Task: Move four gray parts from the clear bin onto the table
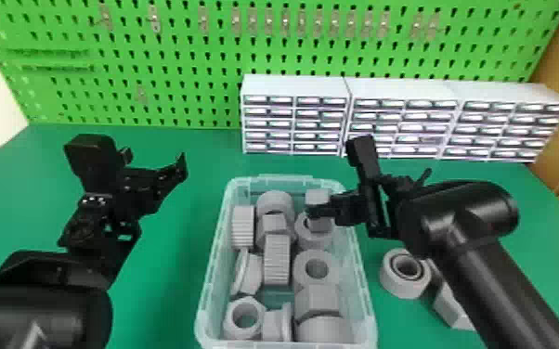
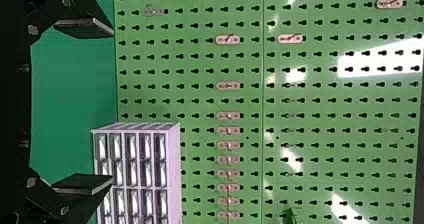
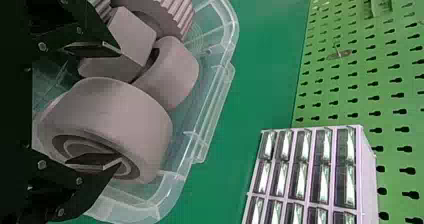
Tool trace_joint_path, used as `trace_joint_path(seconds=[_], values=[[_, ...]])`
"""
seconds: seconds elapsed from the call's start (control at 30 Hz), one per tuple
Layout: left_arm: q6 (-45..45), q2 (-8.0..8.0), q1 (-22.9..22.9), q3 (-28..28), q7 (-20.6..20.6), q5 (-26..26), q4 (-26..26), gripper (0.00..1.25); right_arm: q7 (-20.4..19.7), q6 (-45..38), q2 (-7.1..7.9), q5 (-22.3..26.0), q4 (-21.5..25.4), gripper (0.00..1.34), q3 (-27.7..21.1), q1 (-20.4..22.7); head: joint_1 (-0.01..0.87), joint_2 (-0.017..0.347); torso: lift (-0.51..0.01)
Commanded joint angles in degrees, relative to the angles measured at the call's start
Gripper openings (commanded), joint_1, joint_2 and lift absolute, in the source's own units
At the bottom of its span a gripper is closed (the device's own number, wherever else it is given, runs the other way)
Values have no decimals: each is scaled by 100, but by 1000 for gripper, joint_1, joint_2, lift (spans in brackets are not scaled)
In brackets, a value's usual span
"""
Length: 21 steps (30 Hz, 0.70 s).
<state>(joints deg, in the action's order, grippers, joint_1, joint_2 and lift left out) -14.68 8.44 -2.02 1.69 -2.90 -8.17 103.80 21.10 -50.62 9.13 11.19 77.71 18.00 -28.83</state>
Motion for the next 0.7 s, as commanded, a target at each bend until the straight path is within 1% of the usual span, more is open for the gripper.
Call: trace_joint_path(seconds=[0.0,0.07,0.1,0.17,0.2,0.23,0.3,0.33,0.4,0.43,0.5,0.6,0.67], values=[[0,0,-9,16,0,0,0,1009,-1,25,1,-12,-54,836,-7,-8,678,34,-50],[0,0,0,7,0,0,0,1009,-1,157,-26,6,-195,836,10,-35,678,34,-50],[0,0,9,-11,0,0,0,1009,-1,272,-52,94,-309,836,63,-79,678,34,-50],[0,0,18,-11,0,0,0,1009,17,667,-61,736,-652,836,520,-281,678,34,-50],[0,0,27,-11,0,0,0,1009,87,834,-70,885,-731,836,801,-386,678,34,-50],[0,0,18,-2,0,-9,0,1009,210,966,-122,903,-740,836,1109,-500,678,34,-50],[0,0,9,7,0,-9,0,1009,368,1080,-201,938,-731,838,1461,-597,678,34,-50],[0,0,-17,33,0,0,0,1009,412,1159,-210,1149,-704,836,1636,-615,678,34,-50],[0,0,-35,42,0,0,0,1009,447,1203,-201,1483,-616,836,1768,-580,678,34,-50],[0,0,-35,33,0,0,0,1009,447,1203,-184,1579,-502,838,1786,-527,678,34,-50],[0,0,0,-2,0,0,0,1009,447,1186,-149,1579,-335,838,1803,-492,678,34,-50],[0,0,35,-20,0,-9,0,1009,447,1133,-78,1404,-63,838,1777,-492,678,34,-50],[0,0,44,-11,0,-9,0,1009,447,1107,-70,1280,69,836,1733,-500,678,34,-50]])
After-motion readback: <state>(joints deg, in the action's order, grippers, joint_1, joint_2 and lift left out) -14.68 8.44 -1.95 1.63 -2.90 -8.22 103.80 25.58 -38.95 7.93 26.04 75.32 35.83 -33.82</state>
